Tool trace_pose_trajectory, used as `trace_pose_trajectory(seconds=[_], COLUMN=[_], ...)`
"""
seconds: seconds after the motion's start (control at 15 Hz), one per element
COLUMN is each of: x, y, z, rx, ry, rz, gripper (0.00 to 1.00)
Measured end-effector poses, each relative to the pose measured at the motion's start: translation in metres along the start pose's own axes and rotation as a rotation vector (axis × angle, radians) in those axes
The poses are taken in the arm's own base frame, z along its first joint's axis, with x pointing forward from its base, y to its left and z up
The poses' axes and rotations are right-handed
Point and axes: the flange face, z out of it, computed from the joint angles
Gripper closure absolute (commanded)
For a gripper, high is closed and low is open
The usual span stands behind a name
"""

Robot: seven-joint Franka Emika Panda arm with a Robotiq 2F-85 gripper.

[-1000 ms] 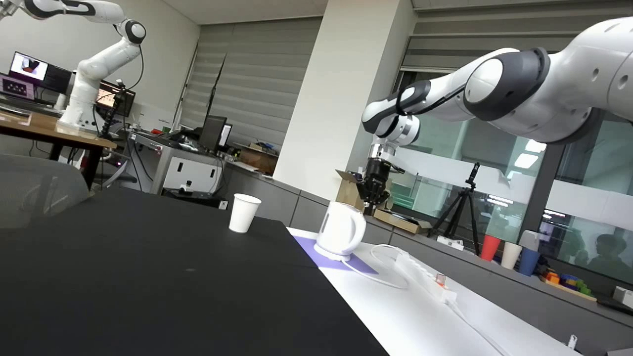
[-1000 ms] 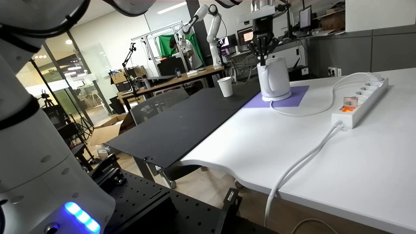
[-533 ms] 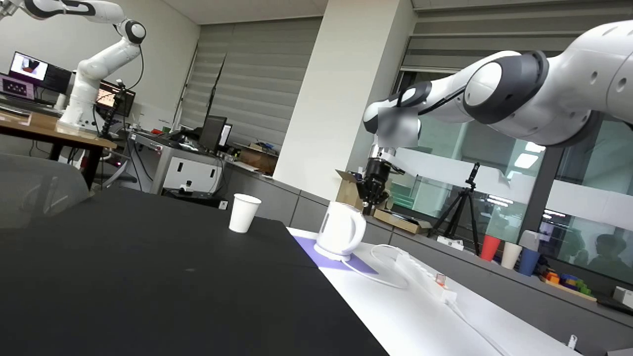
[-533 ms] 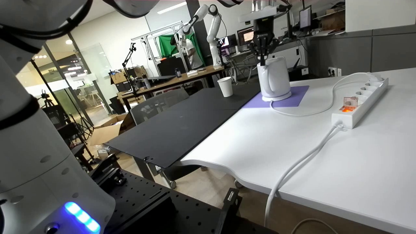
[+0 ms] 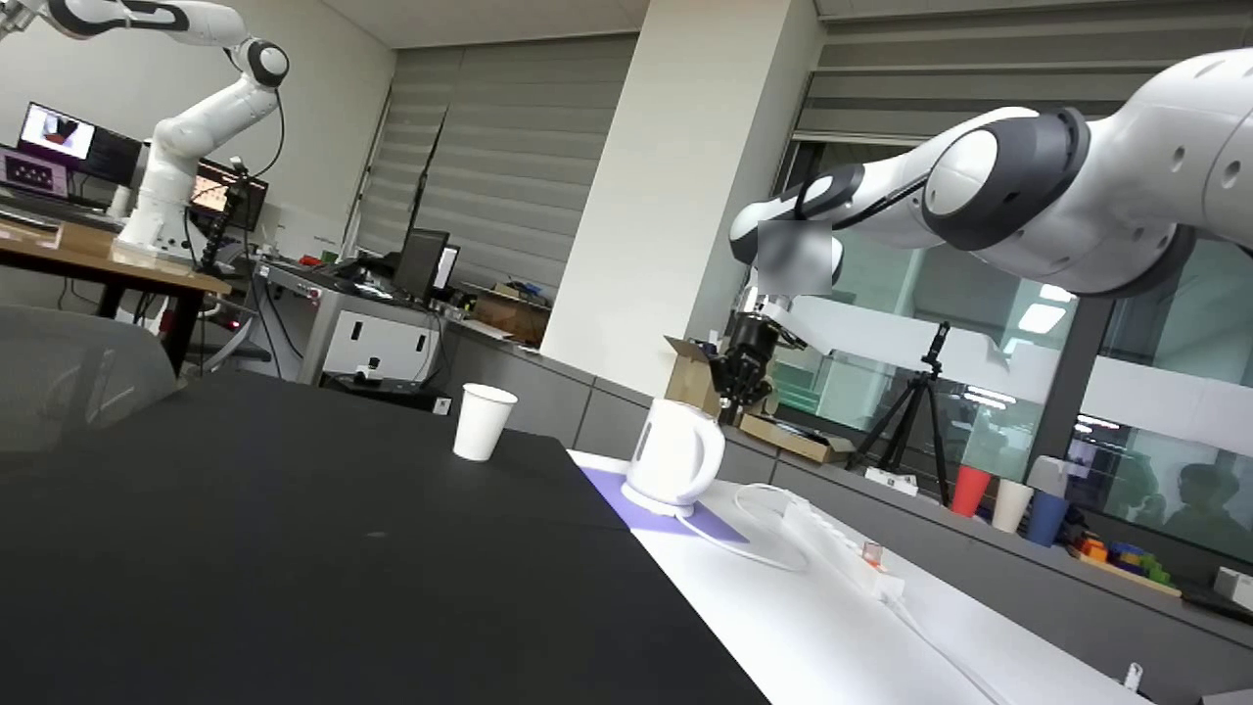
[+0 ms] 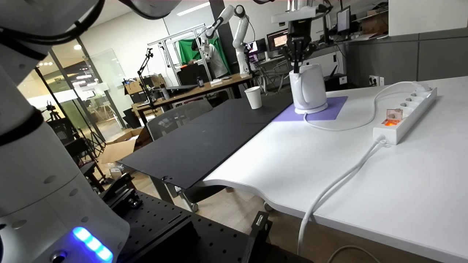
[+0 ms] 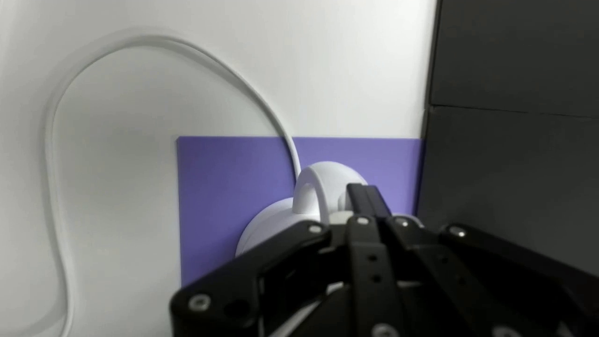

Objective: Switch off the electric kettle

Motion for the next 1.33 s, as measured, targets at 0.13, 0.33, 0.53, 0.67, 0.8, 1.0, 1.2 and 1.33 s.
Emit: trace_pose_trajectory(seconds=[0.13, 0.33, 0.53, 0.67, 0.8, 1.0, 1.2, 1.33], x=[-0.001, -0.001, 0.0, 0.003, 0.005, 0.01, 0.013, 0.014], y=[0.004, 0.007, 0.006, 0.005, 0.004, -0.002, -0.007, -0.009], z=[0.001, 0.005, 0.009, 0.011, 0.008, 0.004, 0.001, 0.0], rx=[0.024, 0.048, 0.06, 0.061, 0.058, 0.054, 0.054, 0.055], ry=[0.004, 0.0, -0.002, 0.012, 0.029, 0.068, 0.085, 0.095], rz=[0.003, 0.003, -0.002, -0.007, -0.015, -0.034, -0.048, -0.054], gripper=[1.0, 1.0, 1.0, 1.0, 1.0, 1.0, 1.0, 1.0])
